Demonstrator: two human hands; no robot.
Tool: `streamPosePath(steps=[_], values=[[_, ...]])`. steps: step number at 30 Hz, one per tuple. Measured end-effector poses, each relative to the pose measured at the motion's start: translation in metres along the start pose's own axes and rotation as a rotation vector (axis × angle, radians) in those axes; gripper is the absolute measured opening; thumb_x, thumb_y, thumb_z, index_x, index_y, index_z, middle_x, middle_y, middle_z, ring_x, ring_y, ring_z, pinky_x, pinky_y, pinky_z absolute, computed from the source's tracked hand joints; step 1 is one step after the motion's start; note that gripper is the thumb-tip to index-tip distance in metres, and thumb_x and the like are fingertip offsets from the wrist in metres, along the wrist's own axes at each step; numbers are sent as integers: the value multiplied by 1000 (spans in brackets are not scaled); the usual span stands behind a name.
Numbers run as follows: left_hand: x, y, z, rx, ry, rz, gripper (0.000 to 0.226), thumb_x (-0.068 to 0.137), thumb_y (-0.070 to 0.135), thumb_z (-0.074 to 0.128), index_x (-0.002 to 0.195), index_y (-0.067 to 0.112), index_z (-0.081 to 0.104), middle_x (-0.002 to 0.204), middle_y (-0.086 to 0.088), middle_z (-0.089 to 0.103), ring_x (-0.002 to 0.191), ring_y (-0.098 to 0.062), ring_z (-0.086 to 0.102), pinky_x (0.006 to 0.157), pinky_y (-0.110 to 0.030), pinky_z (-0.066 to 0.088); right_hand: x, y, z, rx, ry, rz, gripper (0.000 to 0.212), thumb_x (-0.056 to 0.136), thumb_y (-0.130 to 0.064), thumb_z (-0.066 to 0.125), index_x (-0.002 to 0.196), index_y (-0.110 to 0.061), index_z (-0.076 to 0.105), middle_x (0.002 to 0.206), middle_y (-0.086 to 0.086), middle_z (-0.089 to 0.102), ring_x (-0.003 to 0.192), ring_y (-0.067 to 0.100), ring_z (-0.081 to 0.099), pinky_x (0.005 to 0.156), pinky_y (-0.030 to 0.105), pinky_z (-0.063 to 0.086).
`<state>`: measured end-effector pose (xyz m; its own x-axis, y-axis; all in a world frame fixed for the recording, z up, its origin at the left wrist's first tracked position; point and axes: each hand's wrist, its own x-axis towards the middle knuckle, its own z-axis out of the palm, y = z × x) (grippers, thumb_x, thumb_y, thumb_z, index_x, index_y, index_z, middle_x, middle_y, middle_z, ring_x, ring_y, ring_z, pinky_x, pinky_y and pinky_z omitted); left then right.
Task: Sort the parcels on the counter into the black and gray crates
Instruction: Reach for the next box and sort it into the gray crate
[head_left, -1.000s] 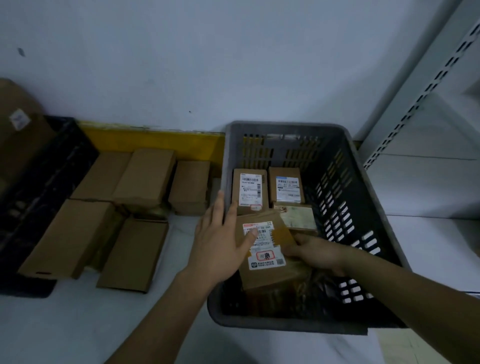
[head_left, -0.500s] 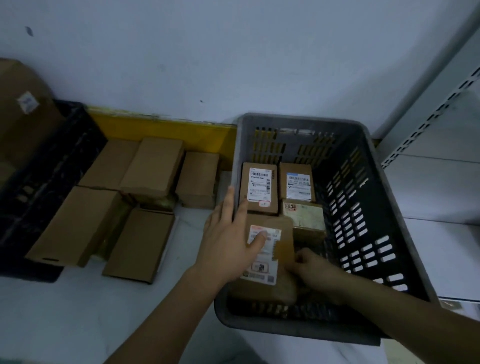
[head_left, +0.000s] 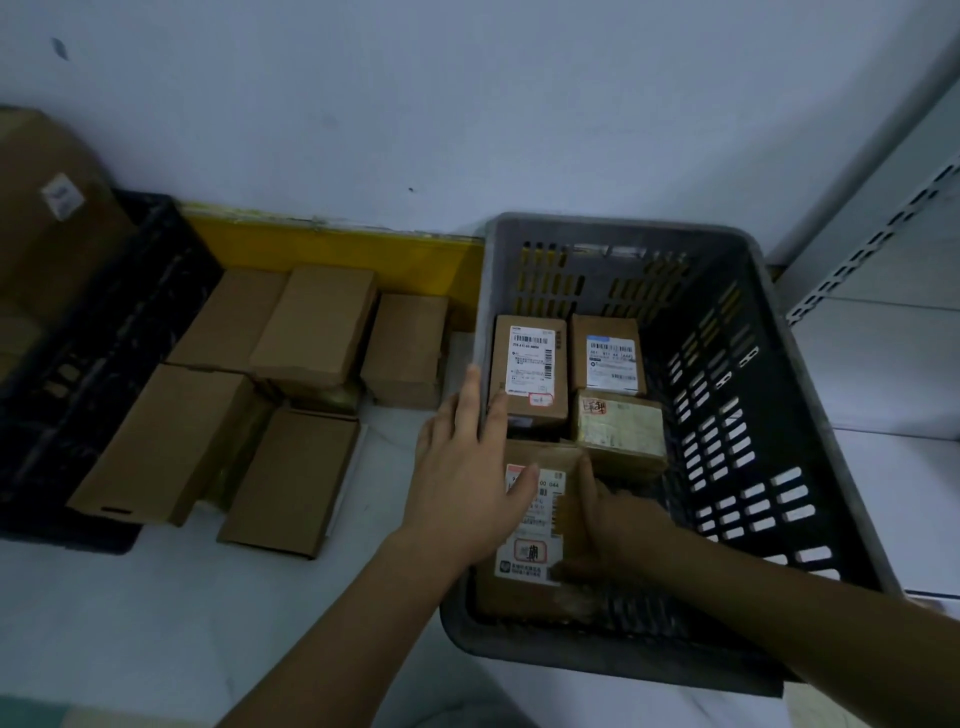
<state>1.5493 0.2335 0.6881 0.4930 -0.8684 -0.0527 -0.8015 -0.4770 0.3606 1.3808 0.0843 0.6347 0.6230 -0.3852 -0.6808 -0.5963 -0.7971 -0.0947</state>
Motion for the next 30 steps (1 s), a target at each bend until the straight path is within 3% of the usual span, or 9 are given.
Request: streamPosePath(steps=[4, 7, 11, 16, 21, 26, 30], values=[[1, -1, 0, 11, 6, -3, 88, 102, 68, 45, 170, 23, 13, 176, 2, -24, 162, -33, 7, 130, -56, 19, 6, -9, -2, -126, -13, 77, 158, 72, -98, 60, 162, -8, -34, 175, 13, 22, 143, 34, 48, 113, 50, 48], [3, -2, 0, 11, 3, -10, 88, 101, 68, 47, 170, 24, 13, 177, 1, -22, 162, -33, 7, 130, -55, 18, 10, -12, -7, -213, -5, 105, 157, 70, -101, 57, 165, -6, -25, 171, 16, 30, 141, 36, 49, 112, 51, 48], [1, -1, -2, 6, -24, -12, 89, 102, 69, 44, 170, 26, 6, 176, 2, -26, 163, -31, -1, 131, -57, 16, 6, -6, -15, -265, 46, 135, 141, 80, -98, 47, 169, -9, -16, 174, 16, 21, 151, 40, 36, 117, 57, 41], [1, -13, -18, -39, 14, -44, 91, 100, 79, 31, 171, 30, -1, 177, 1, -23, 164, -25, -7, 132, -55, 9, -12, -4, -50, -238, 355, 146, 114, 95, -89, 27, 171, -13, -11, 180, 15, 5, 164, 38, 13, 127, 59, 28], [-3, -61, -39, 71, 108, -149, 95, 97, 84, 18, 172, 27, 1, 179, -5, -14, 165, -29, -2, 132, -58, 7, -31, -37, -99, -111, 756, 82, 96, 101, -80, 5, 172, -16, 14, 179, 15, 16, 165, 37, 15, 128, 59, 28], [-15, -122, -44, 157, 87, -220, 95, 98, 82, 24, 171, 26, 2, 180, -8, -6, 164, -33, 1, 131, -61, 6, -39, -106, -114, -100, 794, 7, 97, 100, -80, -2, 173, -18, 10, 181, 14, 3, 167, 35, -1, 134, 57, 13], [-32, -171, -40, 155, 28, -247, 96, 98, 81, 25, 171, 25, 1, 180, -10, -6, 164, -33, 0, 131, -60, 6, -27, -167, -115, -97, 808, -24, 93, 102, -80, 6, 174, -20, 8, 181, 13, 0, 167, 35, -6, 134, 55, 4]])
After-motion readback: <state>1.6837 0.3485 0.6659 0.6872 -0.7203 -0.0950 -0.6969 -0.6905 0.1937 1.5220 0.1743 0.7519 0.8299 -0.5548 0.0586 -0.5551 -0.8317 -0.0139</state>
